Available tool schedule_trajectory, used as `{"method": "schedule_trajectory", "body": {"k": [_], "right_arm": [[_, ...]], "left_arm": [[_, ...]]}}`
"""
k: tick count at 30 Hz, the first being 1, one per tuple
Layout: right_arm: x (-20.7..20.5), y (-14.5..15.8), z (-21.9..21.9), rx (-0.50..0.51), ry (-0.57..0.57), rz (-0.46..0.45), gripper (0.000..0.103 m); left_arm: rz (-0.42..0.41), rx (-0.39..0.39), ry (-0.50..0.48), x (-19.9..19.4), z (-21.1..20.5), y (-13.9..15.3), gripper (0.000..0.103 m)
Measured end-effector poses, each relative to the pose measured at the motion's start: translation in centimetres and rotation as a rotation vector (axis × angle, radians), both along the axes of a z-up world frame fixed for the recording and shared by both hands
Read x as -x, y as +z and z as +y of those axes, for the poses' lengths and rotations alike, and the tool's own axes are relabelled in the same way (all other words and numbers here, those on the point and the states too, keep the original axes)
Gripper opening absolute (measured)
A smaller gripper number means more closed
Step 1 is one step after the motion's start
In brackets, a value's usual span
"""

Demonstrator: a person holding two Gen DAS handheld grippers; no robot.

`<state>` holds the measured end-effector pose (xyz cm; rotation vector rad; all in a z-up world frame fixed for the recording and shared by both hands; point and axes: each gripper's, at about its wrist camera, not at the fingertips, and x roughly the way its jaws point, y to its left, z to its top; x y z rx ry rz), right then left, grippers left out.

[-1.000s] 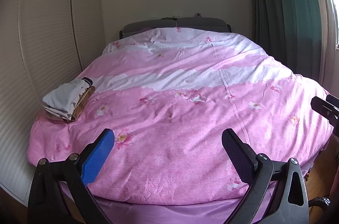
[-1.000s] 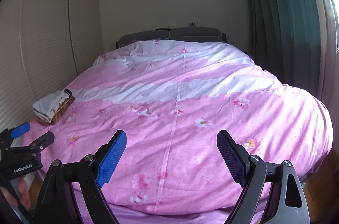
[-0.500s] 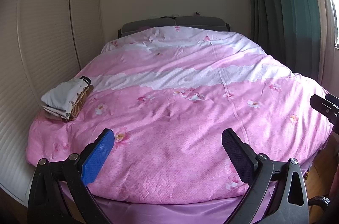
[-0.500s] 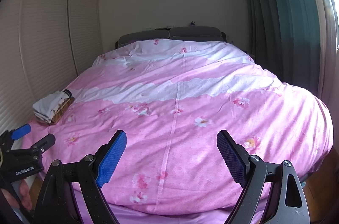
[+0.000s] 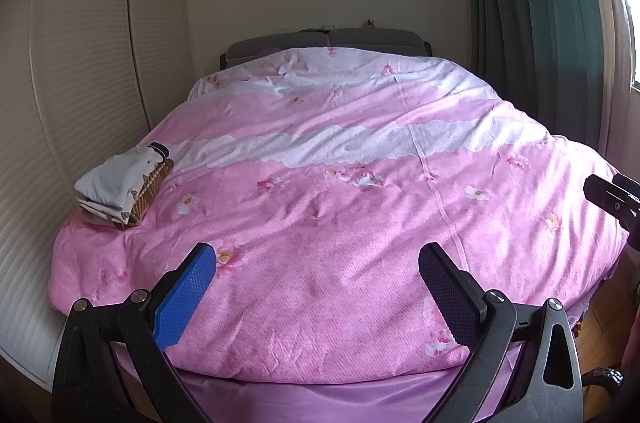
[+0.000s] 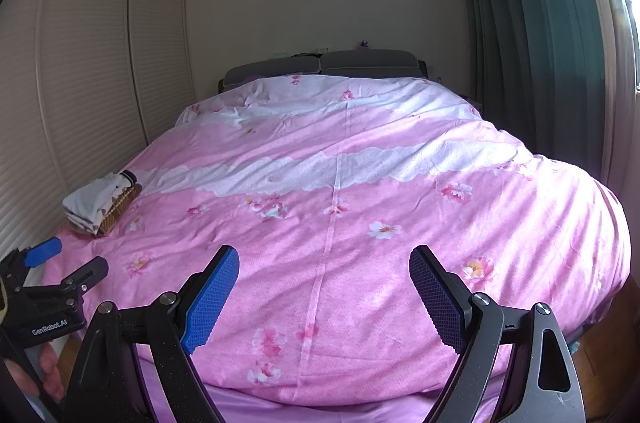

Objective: Fold small clothes

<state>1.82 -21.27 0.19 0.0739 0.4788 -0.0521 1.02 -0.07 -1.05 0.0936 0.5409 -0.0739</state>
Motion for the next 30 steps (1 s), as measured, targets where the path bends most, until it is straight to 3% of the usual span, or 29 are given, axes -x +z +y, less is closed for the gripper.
{"method": "schedule_trajectory", "body": {"k": [21,30], "right_arm": [[-0.04,0.03,-0.09,-0.001,0.001,0.001,0.088],[0.06,0.0,0.09,-0.002,-0.002,-0.001,0.088]], "left_arm": [[0.026,0.04,-0.029,-0.1,0.4,-0.29,0.103],[0.02,0.017,-0.044,-0.26,-0.13,-0.43,0.103]]}}
